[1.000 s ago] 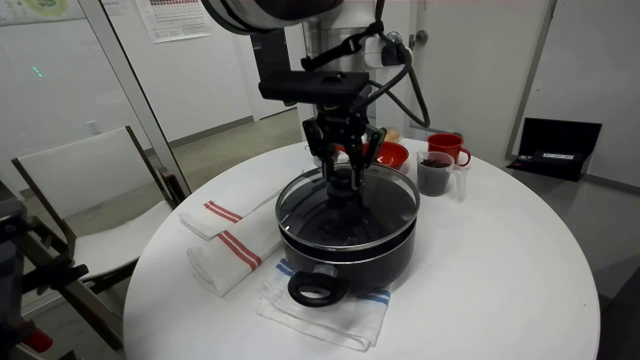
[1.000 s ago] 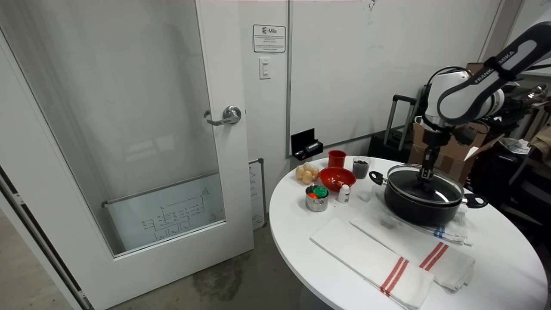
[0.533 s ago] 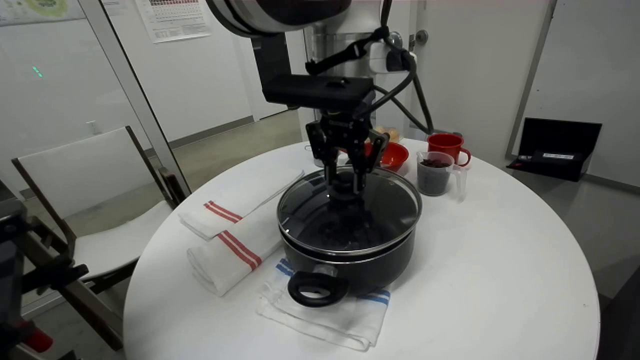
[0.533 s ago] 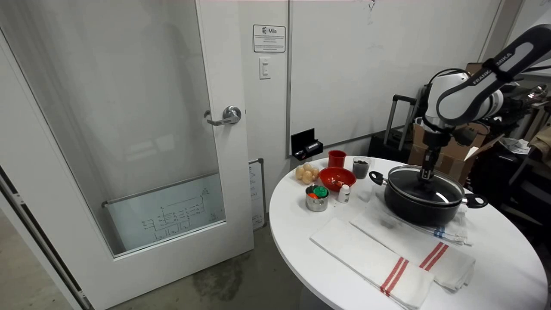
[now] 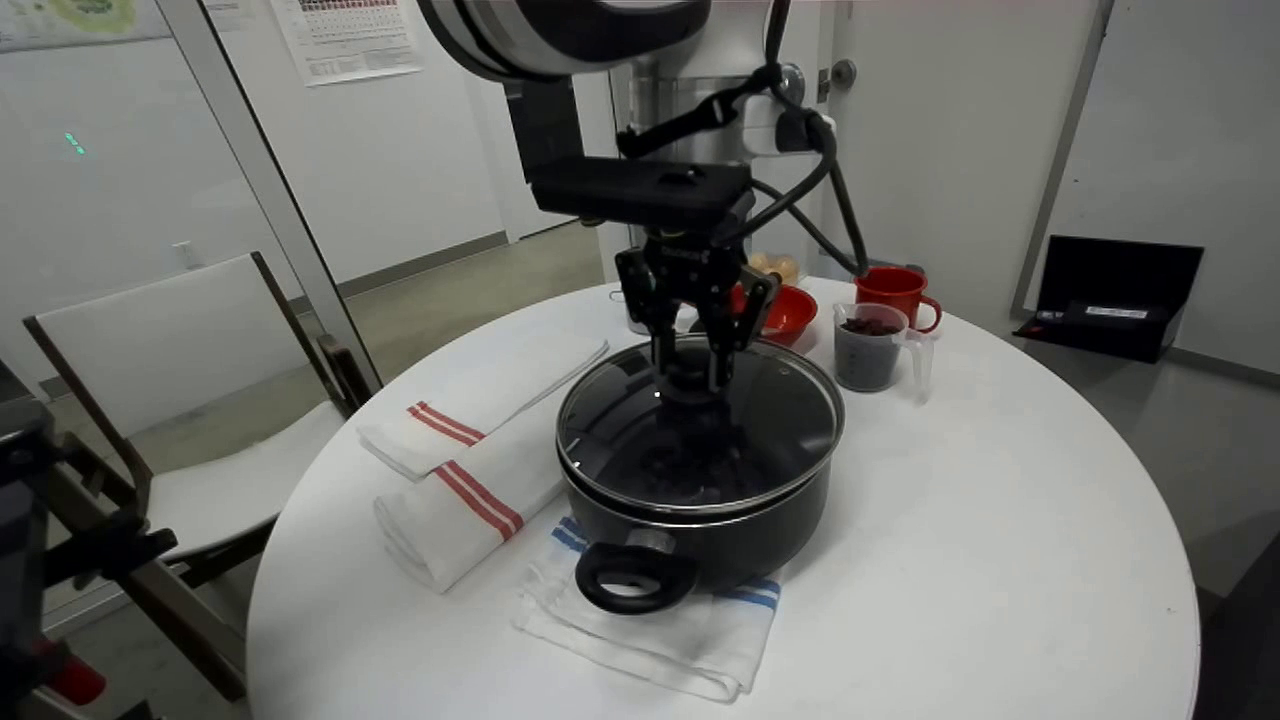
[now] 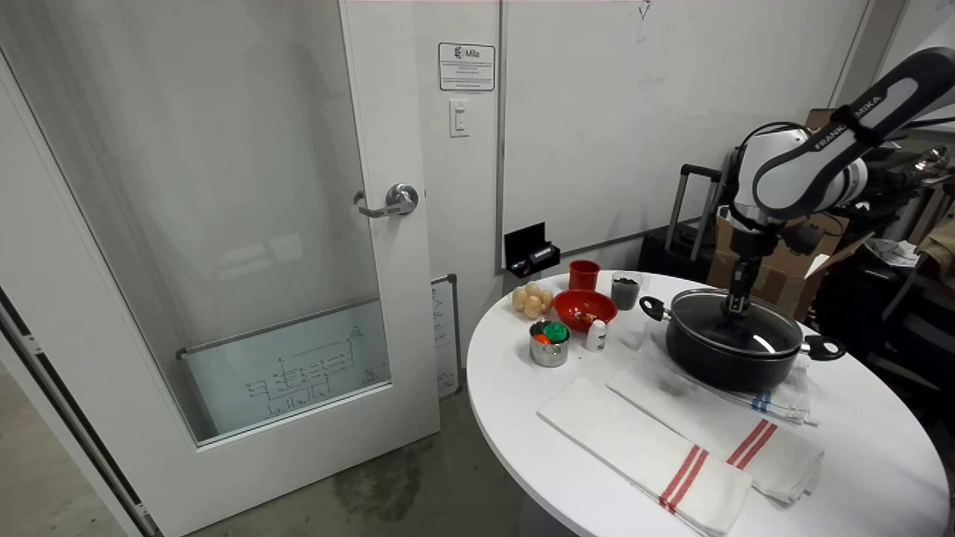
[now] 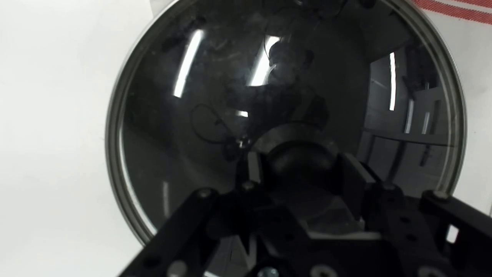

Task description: Put the glass lid on the black pot

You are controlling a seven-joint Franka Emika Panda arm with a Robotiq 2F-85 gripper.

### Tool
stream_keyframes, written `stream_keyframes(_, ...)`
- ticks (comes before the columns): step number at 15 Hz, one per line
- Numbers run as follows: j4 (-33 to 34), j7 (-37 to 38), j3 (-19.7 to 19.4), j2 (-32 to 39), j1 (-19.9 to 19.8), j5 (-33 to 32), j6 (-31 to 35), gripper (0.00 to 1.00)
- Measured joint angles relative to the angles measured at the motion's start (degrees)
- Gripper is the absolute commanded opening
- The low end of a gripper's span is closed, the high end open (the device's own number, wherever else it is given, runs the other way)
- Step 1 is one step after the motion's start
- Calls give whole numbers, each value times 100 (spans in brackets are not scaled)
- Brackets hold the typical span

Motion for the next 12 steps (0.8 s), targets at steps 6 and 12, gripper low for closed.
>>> stream_keyframes(6, 59, 0, 18, 47, 5, 0, -63, 25)
stream_keyframes(12, 71, 0, 19, 71, 6, 0, -81, 25)
